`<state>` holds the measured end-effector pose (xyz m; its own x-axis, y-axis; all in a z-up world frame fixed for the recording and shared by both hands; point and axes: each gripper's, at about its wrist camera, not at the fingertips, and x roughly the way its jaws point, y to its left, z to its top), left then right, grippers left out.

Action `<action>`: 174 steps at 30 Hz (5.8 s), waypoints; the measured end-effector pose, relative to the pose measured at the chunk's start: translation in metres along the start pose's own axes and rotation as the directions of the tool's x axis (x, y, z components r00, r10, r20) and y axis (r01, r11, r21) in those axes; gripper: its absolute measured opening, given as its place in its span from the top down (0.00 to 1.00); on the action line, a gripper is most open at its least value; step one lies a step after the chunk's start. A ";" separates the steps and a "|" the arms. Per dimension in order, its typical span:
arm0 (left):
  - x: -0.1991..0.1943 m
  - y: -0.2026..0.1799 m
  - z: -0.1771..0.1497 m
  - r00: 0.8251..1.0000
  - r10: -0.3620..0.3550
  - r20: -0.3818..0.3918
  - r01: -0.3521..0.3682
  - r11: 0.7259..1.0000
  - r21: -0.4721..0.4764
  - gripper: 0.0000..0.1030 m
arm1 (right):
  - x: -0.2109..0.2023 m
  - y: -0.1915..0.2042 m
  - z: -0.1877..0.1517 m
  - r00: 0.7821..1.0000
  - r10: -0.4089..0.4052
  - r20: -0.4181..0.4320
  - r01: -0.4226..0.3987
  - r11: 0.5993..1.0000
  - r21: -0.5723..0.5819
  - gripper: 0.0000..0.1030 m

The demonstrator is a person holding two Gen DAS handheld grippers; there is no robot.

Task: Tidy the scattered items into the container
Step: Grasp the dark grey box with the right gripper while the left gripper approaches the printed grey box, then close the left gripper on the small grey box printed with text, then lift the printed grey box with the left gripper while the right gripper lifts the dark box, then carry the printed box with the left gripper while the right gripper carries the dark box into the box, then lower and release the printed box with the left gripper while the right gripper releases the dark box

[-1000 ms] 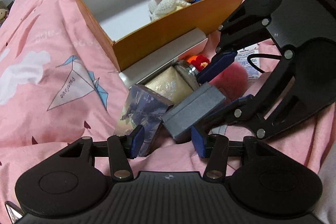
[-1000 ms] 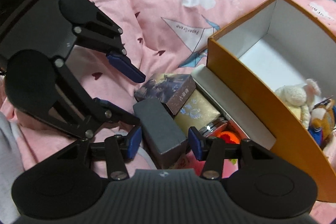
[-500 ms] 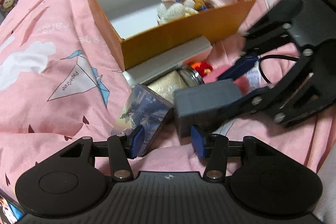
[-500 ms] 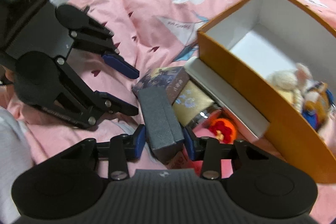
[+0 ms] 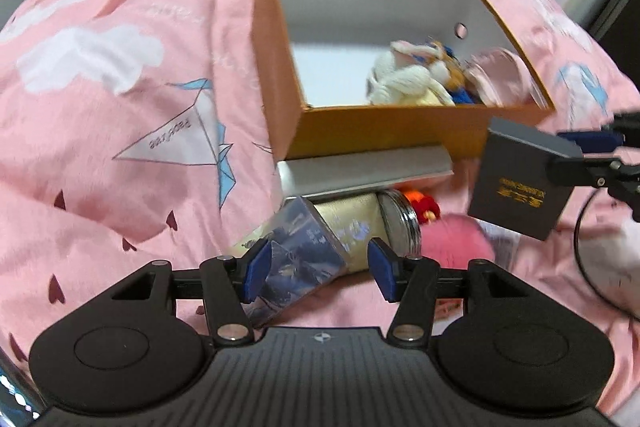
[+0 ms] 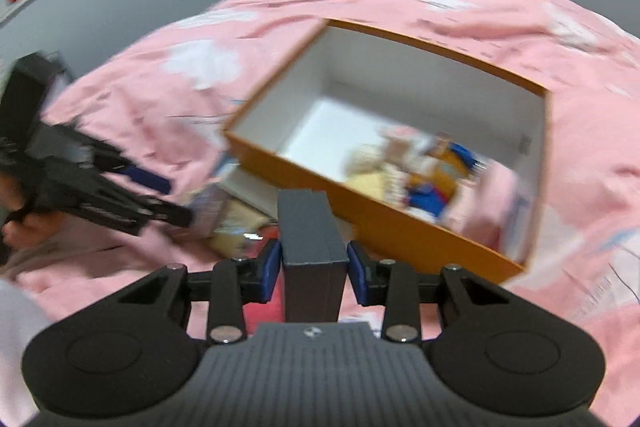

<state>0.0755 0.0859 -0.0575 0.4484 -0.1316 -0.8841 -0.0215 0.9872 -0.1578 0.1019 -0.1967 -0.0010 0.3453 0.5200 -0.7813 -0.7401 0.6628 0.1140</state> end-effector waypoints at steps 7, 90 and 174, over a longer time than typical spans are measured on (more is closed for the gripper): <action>0.015 -0.001 0.003 1.000 0.009 -0.014 -0.010 0.998 -0.064 0.39 | 0.033 -0.012 -0.013 0.999 -0.019 -0.041 0.022 0.997 0.079 0.63; -0.010 0.040 0.014 0.976 0.166 -0.142 -0.189 0.969 -0.160 0.74 | 0.038 -0.026 -0.035 0.994 0.053 -0.098 -0.030 0.974 0.224 0.65; 0.150 -0.102 0.203 0.965 -0.246 0.089 0.254 0.963 -0.089 0.72 | 0.094 -0.138 0.090 0.956 -0.288 -0.047 0.291 0.955 0.063 0.90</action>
<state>0.3268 -0.0163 -0.0848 0.5172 -0.3618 -0.7756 0.0135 0.9096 -0.4153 0.2886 -0.1912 -0.0350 0.5163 0.2807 -0.8091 -0.5696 0.8181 -0.0796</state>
